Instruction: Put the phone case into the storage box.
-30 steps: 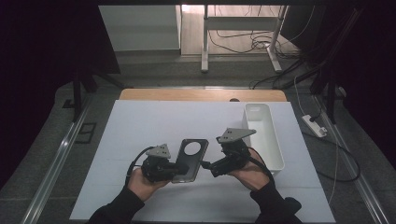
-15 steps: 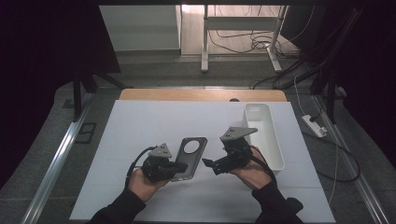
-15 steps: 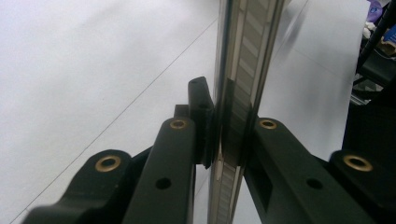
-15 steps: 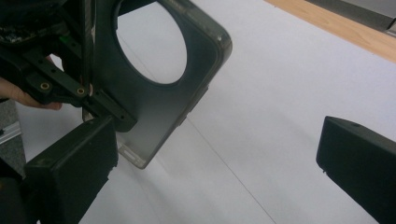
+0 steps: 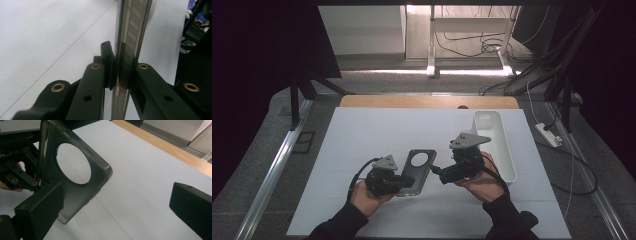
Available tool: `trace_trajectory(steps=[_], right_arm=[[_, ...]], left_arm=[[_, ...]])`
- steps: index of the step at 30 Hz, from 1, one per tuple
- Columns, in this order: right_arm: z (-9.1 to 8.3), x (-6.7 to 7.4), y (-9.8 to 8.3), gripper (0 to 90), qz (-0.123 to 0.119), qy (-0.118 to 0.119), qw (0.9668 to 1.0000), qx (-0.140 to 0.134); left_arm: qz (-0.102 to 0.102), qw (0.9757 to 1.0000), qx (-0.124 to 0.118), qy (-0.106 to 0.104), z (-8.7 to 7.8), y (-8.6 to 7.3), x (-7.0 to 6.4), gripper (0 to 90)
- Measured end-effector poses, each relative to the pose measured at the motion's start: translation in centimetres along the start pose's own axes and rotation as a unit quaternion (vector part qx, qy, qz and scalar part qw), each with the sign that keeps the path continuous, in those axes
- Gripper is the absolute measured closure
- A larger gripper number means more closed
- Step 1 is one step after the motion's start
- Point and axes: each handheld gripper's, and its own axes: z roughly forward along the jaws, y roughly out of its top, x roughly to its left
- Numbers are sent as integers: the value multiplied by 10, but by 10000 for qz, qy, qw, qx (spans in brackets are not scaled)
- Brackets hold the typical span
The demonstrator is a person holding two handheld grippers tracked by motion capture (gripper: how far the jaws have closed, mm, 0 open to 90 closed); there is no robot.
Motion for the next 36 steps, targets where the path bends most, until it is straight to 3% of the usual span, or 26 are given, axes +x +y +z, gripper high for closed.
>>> trace_trajectory(steps=[3, 6, 14, 20, 27, 36], right_arm=[[0, 1, 1, 0, -26, -62, 10000, 18], [-1, 1, 1, 61, -94, -171, 9998, -6], [-7, 4, 3, 445, -214, -35, 9997, -76], [-9, 6, 4, 638, -331, 85, 9993, -175], [-10, 7, 3, 745, -363, 173, 9990, -192], [-11, 7, 4, 769, -339, 170, 9990, -251]], left_arm=[[-9, 10000, -20, -35, 1, 0, -1, 842], [14, 10000, -1, -78, 1, 0, -1, 842], [47, 9999, 32, -115, 1, 0, -1, 842], [45, 9998, 33, -165, 2, 1, -1, 842], [43, 9997, 13, -234, 3, 1, -2, 842], [32, 9995, -44, -315, 2, 0, -1, 842]])
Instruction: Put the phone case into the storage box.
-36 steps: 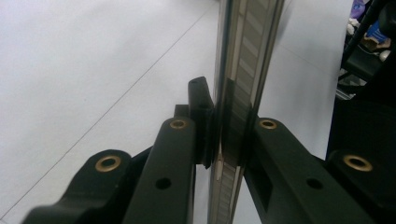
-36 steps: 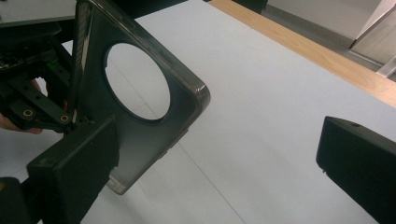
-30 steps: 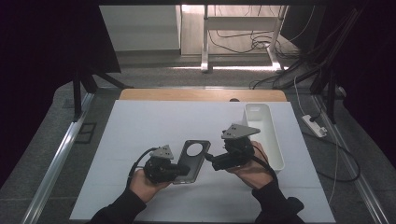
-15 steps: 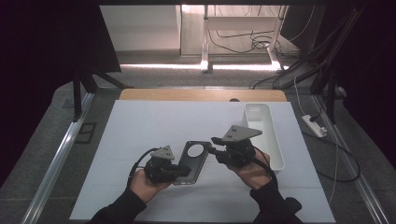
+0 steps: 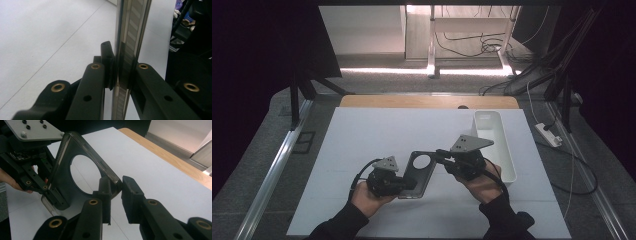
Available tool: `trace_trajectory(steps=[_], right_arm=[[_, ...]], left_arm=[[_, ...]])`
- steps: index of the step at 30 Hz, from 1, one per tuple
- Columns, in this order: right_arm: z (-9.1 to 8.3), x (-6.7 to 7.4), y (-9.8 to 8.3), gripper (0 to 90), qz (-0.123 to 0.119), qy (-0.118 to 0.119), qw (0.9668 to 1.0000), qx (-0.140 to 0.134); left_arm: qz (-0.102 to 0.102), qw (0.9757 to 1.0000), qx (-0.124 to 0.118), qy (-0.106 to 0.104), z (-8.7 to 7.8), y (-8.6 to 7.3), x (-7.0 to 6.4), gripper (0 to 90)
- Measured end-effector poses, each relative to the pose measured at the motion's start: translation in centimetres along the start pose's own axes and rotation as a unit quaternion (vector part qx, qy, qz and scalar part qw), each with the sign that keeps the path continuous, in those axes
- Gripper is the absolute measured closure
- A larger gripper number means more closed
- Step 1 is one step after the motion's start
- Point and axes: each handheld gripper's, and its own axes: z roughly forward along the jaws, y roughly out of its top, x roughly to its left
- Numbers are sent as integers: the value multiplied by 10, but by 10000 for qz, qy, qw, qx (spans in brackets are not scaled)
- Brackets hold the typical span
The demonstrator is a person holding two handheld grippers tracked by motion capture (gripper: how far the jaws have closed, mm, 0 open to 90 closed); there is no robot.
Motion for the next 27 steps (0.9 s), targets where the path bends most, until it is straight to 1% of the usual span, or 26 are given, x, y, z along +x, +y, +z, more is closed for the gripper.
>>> trace_trajectory(steps=[4, 6, 11, 15, 18, 19, 23, 24, 26, 27], right_arm=[[-1, 0, 1, 775, 36, 17, 10000, -39], [-2, 0, 1, 776, 80, 35, 10000, -46], [-1, 0, 1, 778, 89, 5, 10000, -30], [-1, 0, 1, 780, 78, -15, 10000, 2], [-1, 1, 1, 781, 78, -2, 10000, 23], [-1, 1, 1, 781, 86, -6, 10000, 24], [-1, 0, 2, 781, 106, -14, 9999, 51], [-1, 0, 2, 781, 113, -13, 9999, 57], [-2, -1, 2, 781, 119, -18, 9999, 60], [-2, -1, 2, 780, 124, -13, 9999, 63]], left_arm=[[4, 10000, -30, -70, 0, 0, 0, 841], [10, 10000, -38, -80, 1, 0, 1, 840], [26, 9999, -60, -82, 2, 0, 1, 835], [32, 9999, -92, -116, 3, 0, 1, 772], [8, 9998, -124, -124, 3, 0, 1, 701], [5, 9998, -146, -122, 3, 0, 1, 701], [44, 9995, -258, -149, 2, 1, 0, 519], [84, 9995, -266, -118, 2, 2, 0, 479], [136, 9995, -287, -31, 1, 2, -2, 356], [147, 9994, -298, 28, 1, 2, -2, 312]])
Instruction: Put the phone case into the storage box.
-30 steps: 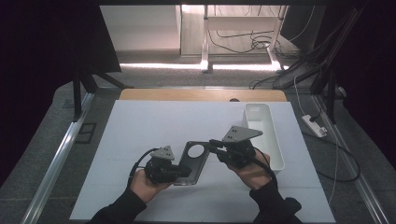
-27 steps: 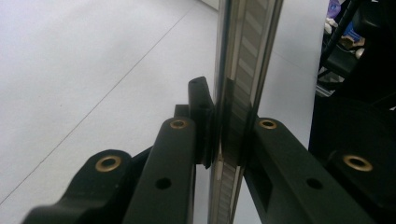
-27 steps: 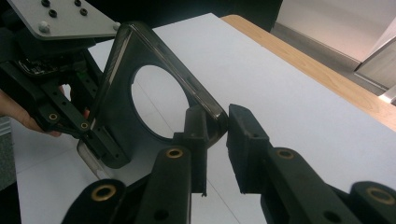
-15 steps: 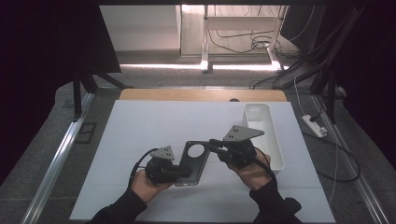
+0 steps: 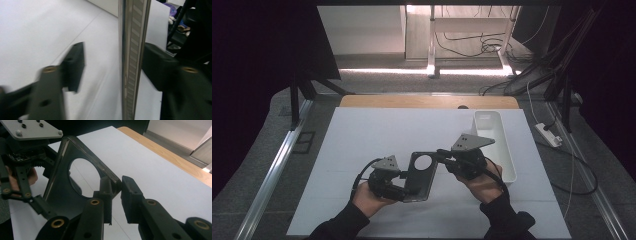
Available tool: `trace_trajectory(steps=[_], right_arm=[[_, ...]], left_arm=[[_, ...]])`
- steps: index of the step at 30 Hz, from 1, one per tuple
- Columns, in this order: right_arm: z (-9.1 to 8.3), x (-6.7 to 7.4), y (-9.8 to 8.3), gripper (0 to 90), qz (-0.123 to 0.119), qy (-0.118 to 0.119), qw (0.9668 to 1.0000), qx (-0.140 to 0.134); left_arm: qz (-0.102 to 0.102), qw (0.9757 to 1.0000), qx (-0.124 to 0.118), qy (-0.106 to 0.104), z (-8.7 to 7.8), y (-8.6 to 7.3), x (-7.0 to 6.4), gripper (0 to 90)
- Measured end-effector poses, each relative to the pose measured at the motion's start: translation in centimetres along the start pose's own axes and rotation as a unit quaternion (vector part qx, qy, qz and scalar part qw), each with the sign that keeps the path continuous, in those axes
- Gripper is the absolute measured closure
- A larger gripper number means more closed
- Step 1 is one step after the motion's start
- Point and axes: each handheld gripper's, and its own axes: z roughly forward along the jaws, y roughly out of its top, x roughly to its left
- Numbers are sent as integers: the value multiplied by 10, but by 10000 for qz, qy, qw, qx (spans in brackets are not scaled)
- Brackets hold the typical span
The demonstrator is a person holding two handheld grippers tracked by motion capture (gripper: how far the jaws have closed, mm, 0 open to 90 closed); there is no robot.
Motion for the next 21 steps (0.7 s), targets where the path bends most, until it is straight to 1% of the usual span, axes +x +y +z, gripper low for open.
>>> trace_trajectory(steps=[1, 2, 3, 4, 5, 6, 7, 9, 12, 14, 17, 21], right_arm=[[0, 0, 0, 780, 0, 0, 10000, 0], [0, -1, 0, 780, 9, 18, 10000, 4], [-1, -1, 0, 780, 23, 11, 10000, 10], [-1, -3, 0, 780, 46, 9, 10000, 27], [-1, -3, 0, 780, 46, 9, 10000, 27], [-2, -4, 0, 780, 59, 7, 10000, 28], [-2, -5, 0, 780, 73, 2, 10000, 31], [-3, -7, 0, 780, 90, -27, 9999, 43], [-5, -11, -1, 780, 109, -87, 9999, 45], [-6, -13, -1, 780, 130, -122, 9998, 56], [-8, -16, -1, 780, 155, -167, 9997, 33], [-13, -21, 0, 780, 190, -253, 9995, 1]], left_arm=[[0, 10000, 0, 0, 0, 0, 0, 263], [15, 10000, -1, 44, -1, 1, -1, 263], [43, 9999, -16, 101, -2, 1, -1, 209], [114, 9998, -28, 190, -4, 1, -3, 133], [114, 9998, -28, 190, -4, 1, -3, 86], [140, 9996, -41, 245, -5, 1, -3, 86], [173, 9992, -42, 353, -7, 1, -4, 74], [163, 9991, -84, 374, -9, 0, -4, 44], [170, 9983, -154, 534, -13, -3, -3, 34], [193, 9978, -148, 621, -16, -4, -3, 31], [122, 9976, -281, 625, -21, -9, 0, 26], [56, 9956, -422, 831, -29, -17, 3, 23]])
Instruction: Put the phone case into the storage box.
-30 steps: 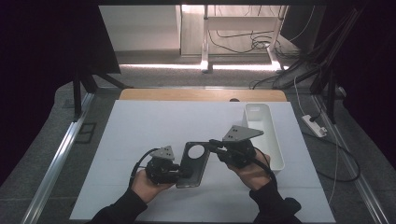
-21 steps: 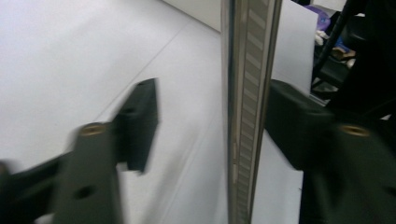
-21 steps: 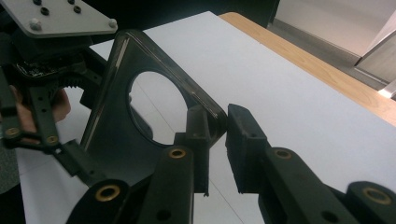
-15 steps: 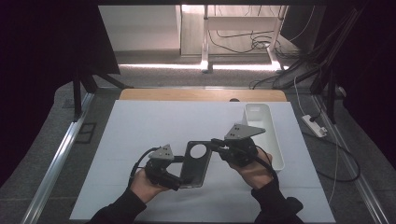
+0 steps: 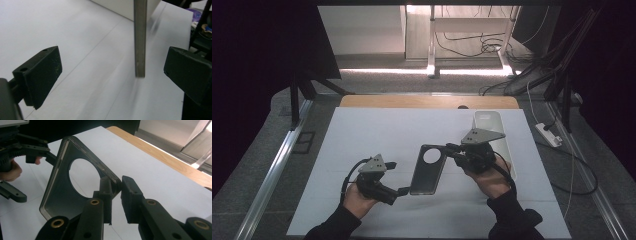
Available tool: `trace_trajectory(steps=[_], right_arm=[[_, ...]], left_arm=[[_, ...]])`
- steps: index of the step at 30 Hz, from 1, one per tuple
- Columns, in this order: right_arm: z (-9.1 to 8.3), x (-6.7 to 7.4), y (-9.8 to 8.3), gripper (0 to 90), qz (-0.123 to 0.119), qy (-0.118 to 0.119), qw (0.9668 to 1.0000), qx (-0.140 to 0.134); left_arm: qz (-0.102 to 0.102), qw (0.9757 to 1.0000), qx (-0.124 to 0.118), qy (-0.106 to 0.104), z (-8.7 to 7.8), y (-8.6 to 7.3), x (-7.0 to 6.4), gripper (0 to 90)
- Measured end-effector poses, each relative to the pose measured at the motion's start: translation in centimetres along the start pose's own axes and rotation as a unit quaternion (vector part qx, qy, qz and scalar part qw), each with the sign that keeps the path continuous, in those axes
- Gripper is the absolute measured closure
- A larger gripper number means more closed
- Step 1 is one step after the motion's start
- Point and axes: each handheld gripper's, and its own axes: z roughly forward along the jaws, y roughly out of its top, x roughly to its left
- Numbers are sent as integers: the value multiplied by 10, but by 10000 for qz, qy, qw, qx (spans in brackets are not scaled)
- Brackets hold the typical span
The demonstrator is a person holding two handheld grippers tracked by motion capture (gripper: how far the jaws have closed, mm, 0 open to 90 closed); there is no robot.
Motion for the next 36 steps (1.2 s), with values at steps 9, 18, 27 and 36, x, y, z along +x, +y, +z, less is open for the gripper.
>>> trace_trajectory(steps=[9, 18, 27, 36], right_arm=[[-8, -11, 1, 780, 43, -141, 9999, -30], [-14, -22, 3, 780, 76, -217, 9997, -57], [-20, -36, 6, 780, 136, -355, 9992, -120], [-25, -48, 9, 780, 201, -458, 9987, -138]], left_arm=[[-132, 9994, -72, 322, -16, -15, 4, 7], [-189, 9978, -60, 635, -32, -31, 3, 2], [-324, 9948, -34, 965, -48, -46, 0, 0], [-446, 9913, -26, 1235, -64, -60, -4, 0]])
